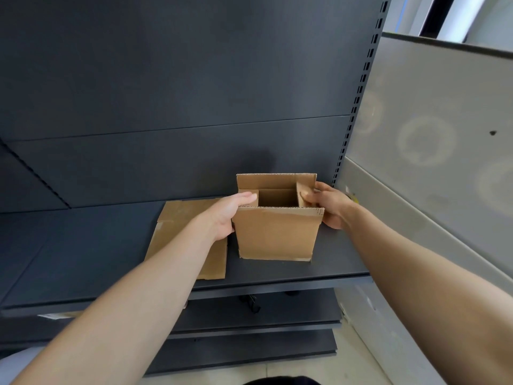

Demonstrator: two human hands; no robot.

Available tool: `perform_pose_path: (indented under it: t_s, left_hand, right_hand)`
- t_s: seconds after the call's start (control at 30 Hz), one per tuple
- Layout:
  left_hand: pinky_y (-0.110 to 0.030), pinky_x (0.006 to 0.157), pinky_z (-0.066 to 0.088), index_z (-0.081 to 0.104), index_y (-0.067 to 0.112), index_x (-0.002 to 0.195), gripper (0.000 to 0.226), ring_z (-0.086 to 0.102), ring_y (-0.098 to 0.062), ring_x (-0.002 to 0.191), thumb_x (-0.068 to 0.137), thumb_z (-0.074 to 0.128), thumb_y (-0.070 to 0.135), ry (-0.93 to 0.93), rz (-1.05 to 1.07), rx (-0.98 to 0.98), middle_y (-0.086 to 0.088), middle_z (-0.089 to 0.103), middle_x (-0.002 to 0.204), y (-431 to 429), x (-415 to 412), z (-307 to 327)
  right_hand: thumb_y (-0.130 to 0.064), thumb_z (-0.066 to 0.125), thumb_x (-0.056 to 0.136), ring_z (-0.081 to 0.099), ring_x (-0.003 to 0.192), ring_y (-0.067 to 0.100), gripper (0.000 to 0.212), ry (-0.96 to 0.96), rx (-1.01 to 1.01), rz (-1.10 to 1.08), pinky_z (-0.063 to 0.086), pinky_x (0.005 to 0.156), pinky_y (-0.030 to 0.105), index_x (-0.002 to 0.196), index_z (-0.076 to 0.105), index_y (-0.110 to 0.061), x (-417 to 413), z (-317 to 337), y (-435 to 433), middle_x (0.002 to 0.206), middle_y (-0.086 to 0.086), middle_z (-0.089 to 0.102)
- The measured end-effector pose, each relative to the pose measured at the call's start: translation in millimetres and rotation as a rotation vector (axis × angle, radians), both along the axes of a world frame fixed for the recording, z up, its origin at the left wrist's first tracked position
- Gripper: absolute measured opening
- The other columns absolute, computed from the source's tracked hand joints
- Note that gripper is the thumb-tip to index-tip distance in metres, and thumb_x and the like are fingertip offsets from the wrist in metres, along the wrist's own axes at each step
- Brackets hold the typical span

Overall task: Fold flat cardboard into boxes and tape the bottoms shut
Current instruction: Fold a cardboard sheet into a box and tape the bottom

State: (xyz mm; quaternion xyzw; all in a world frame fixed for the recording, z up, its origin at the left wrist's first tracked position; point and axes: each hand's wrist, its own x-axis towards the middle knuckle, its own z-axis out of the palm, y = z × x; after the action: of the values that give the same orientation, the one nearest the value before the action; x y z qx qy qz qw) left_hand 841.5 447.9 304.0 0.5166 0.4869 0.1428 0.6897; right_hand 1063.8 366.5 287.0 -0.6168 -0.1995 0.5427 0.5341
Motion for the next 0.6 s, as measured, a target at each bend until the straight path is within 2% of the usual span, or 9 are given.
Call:
perform_pose_path:
  t_s: [0.1, 0.17, 0.2, 0.23, 0.3, 0.4, 0.5, 0.6]
  left_hand:
    - [-0.047, 0.113, 0.029, 0.057, 0.028, 0.127, 0.072, 0.05, -0.025, 0.124, 0.063, 0.082, 0.05, -0.085, -0.114, -0.04, -0.003, 0.062, 0.124, 2, -11, 0]
    - [-0.047, 0.115, 0.024, 0.052, 0.029, 0.132, 0.103, 0.043, -0.023, 0.128, 0.04, 0.091, 0.053, -0.108, -0.172, -0.062, -0.002, 0.055, 0.134, 6, -19, -3]
    - [-0.048, 0.116, 0.022, 0.05, 0.029, 0.134, 0.111, 0.039, -0.023, 0.131, 0.033, 0.093, 0.051, -0.115, -0.188, -0.066, -0.001, 0.05, 0.138, 7, -21, -5]
    - [-0.049, 0.116, 0.019, 0.051, 0.03, 0.133, 0.112, 0.036, -0.024, 0.133, 0.032, 0.094, 0.047, -0.114, -0.194, -0.064, -0.001, 0.046, 0.142, 7, -22, -7]
    - [-0.052, 0.117, 0.017, 0.056, 0.033, 0.123, 0.096, 0.033, -0.025, 0.136, 0.036, 0.095, 0.043, -0.103, -0.175, -0.058, -0.002, 0.045, 0.143, 6, -20, -8]
    - [-0.052, 0.115, 0.022, 0.057, 0.033, 0.118, 0.075, 0.04, -0.026, 0.131, 0.05, 0.088, 0.04, -0.092, -0.112, -0.05, -0.003, 0.052, 0.136, 4, -16, -7]
    - [-0.048, 0.108, 0.032, 0.056, 0.028, 0.124, 0.06, 0.047, -0.025, 0.123, 0.068, 0.08, 0.035, -0.062, -0.041, -0.017, -0.003, 0.056, 0.129, 2, -11, -7]
    - [-0.042, 0.096, 0.043, 0.055, 0.035, 0.12, 0.052, 0.052, -0.024, 0.113, 0.074, 0.08, 0.029, 0.014, 0.012, 0.078, -0.002, 0.053, 0.127, -4, -5, -12]
  right_hand:
    - [0.003, 0.062, 0.088, 0.063, 0.099, 0.025, 0.049, -0.06, -0.035, -0.032, 0.055, 0.079, 0.037, 0.131, 0.051, -0.018, -1, -5, 6, 0.112, 0.006, 0.064]
    - [0.007, 0.06, 0.088, 0.064, 0.094, 0.025, 0.051, -0.035, -0.031, -0.048, 0.055, 0.073, 0.036, 0.131, 0.052, -0.018, -1, -6, 7, 0.109, 0.007, 0.064]
    - [0.008, 0.058, 0.088, 0.064, 0.09, 0.024, 0.049, -0.025, -0.026, -0.042, 0.054, 0.071, 0.035, 0.13, 0.053, -0.018, -1, -5, 8, 0.106, 0.006, 0.065]
    - [0.007, 0.057, 0.089, 0.064, 0.087, 0.023, 0.048, -0.02, -0.023, -0.039, 0.055, 0.07, 0.035, 0.129, 0.054, -0.019, -1, -3, 8, 0.103, 0.006, 0.065]
    - [0.006, 0.053, 0.092, 0.063, 0.084, 0.021, 0.045, -0.016, -0.016, -0.04, 0.056, 0.066, 0.033, 0.129, 0.055, -0.019, -1, -2, 9, 0.1, 0.005, 0.065]
    - [0.0, 0.042, 0.098, 0.063, 0.078, 0.019, 0.039, 0.034, 0.002, 0.008, 0.056, 0.054, 0.026, 0.128, 0.055, -0.02, 0, 0, 3, 0.098, 0.005, 0.064]
    - [-0.018, 0.043, 0.095, 0.063, 0.08, 0.022, 0.027, 0.141, 0.012, 0.032, 0.054, 0.065, 0.031, 0.116, 0.06, -0.018, 0, 3, -5, 0.098, 0.006, 0.065]
    - [-0.048, 0.048, 0.089, 0.063, 0.094, 0.028, 0.045, 0.192, 0.029, -0.007, 0.051, 0.083, 0.038, 0.116, 0.062, -0.015, 0, 3, -3, 0.109, 0.009, 0.065]
